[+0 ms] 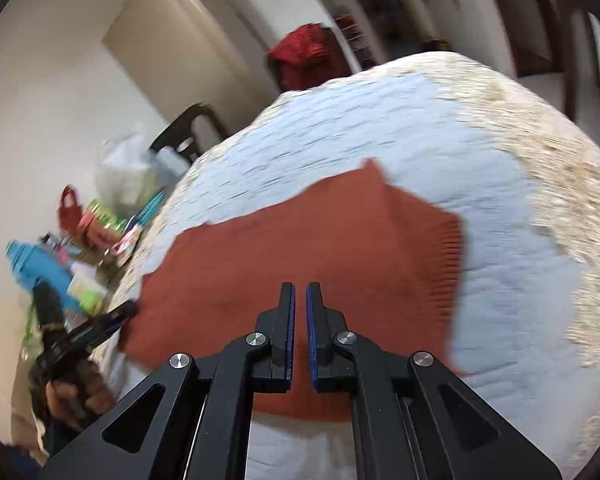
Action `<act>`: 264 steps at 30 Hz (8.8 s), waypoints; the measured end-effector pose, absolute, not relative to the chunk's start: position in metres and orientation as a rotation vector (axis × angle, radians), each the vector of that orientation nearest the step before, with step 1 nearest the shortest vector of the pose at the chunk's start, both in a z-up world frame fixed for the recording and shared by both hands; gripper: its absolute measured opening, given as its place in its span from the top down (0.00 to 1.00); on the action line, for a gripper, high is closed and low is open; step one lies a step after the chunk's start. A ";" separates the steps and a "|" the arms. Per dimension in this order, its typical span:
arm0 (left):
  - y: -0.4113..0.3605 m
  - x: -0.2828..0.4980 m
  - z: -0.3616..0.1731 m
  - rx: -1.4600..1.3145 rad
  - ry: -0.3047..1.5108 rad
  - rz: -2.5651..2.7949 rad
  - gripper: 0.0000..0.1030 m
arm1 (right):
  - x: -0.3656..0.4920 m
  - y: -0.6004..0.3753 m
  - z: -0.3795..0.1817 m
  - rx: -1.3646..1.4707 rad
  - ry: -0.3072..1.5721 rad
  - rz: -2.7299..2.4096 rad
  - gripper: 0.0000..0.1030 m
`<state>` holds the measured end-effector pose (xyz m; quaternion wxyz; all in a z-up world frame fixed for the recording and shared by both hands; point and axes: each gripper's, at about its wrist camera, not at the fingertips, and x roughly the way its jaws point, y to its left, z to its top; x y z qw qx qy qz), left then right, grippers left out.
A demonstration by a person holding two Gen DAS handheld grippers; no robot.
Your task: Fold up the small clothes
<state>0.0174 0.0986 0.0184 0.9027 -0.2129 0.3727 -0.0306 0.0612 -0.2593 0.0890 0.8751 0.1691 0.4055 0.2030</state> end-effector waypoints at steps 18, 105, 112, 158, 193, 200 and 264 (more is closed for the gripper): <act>0.096 0.037 0.012 -0.501 0.827 -0.090 0.66 | 0.122 -0.157 0.065 0.182 0.996 0.504 0.95; -0.034 0.054 0.038 -0.190 0.740 -0.443 0.70 | 0.070 -0.284 0.060 0.885 0.996 0.627 0.33; -0.032 0.054 0.037 -0.191 0.741 -0.443 0.70 | 0.088 -0.256 0.068 0.750 1.058 0.617 0.36; -0.079 0.039 0.047 -0.089 0.749 -0.613 0.67 | 0.032 -0.298 0.107 0.255 0.856 0.437 0.86; -0.080 0.088 0.055 -0.087 0.736 -0.503 0.64 | 0.067 -0.299 0.102 0.295 0.820 0.390 0.93; -0.093 0.122 0.029 -0.093 0.860 -0.480 0.64 | 0.108 -0.306 0.079 0.296 0.889 0.303 0.92; -0.053 0.028 0.040 -0.110 0.791 -0.517 0.59 | 0.019 -0.286 0.092 0.149 0.827 0.350 0.90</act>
